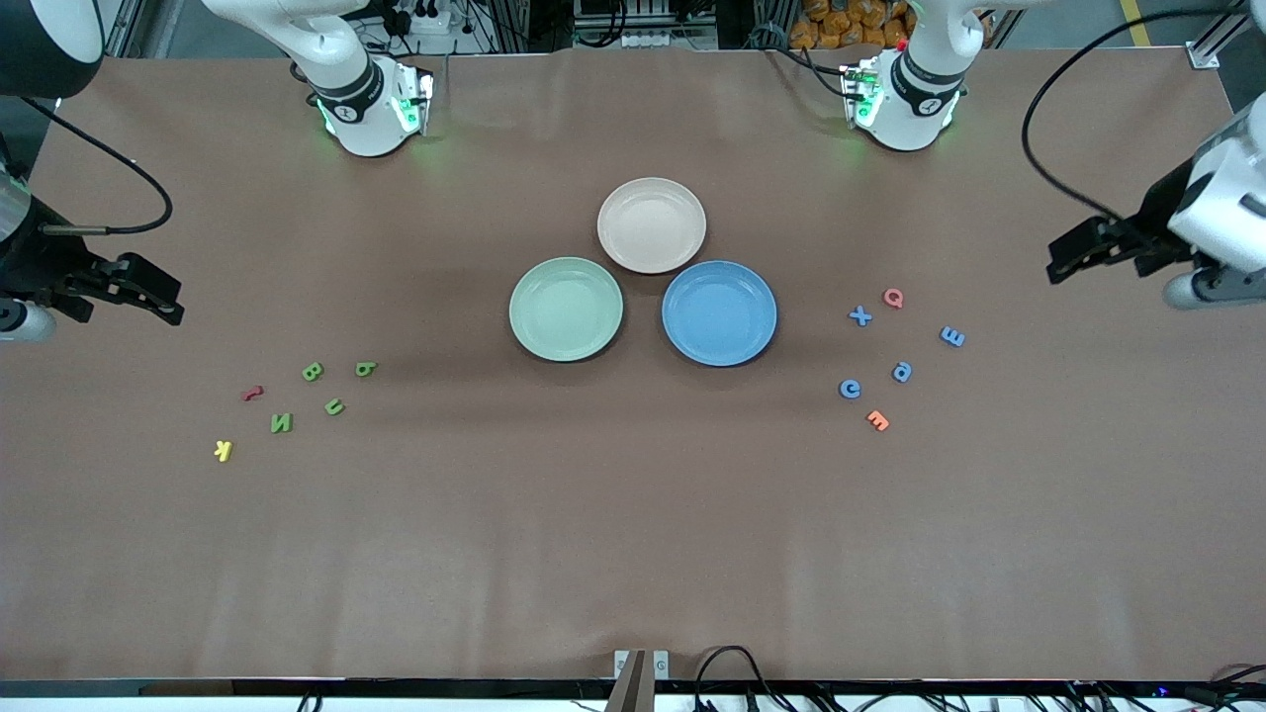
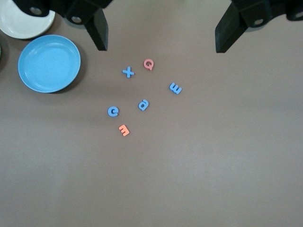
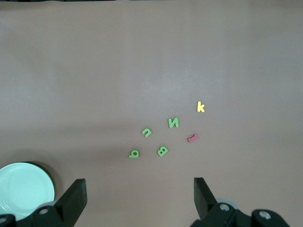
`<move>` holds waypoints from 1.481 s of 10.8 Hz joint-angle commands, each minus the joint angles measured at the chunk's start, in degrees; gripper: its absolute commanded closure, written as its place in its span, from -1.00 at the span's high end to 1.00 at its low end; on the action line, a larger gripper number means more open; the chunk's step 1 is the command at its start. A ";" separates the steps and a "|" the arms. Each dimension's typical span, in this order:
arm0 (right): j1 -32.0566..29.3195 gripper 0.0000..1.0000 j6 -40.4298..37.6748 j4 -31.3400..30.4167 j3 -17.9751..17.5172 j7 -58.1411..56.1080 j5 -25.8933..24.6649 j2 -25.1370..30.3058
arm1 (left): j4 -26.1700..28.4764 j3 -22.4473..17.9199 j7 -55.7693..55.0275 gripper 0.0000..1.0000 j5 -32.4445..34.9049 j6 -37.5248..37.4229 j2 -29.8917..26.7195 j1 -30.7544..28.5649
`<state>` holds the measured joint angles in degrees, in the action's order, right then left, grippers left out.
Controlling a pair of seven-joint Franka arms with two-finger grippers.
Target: Sort letters by color into matching plates
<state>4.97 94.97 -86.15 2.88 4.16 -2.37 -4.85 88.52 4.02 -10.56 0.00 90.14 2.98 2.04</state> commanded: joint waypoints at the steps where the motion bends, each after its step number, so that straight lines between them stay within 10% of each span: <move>1: 0.30 1.00 -0.22 0.72 0.29 0.06 0.17 -0.25 | 10.16 0.20 -0.61 1.00 -2.28 8.28 -2.63 -0.37; 7: 0.30 1.00 -0.13 0.81 0.29 0.06 0.17 -0.25 | 29.83 2.57 1.15 1.00 -1.58 27.14 -4.47 -0.64; 16: 0.13 1.00 -0.83 1.08 0.29 0.06 0.17 0.28 | 37.25 3.01 25.03 1.00 -0.62 34.84 1.41 0.07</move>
<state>4.97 95.07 -86.01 2.89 4.16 -2.37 -4.86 125.09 6.93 7.67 -0.91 125.65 3.71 2.16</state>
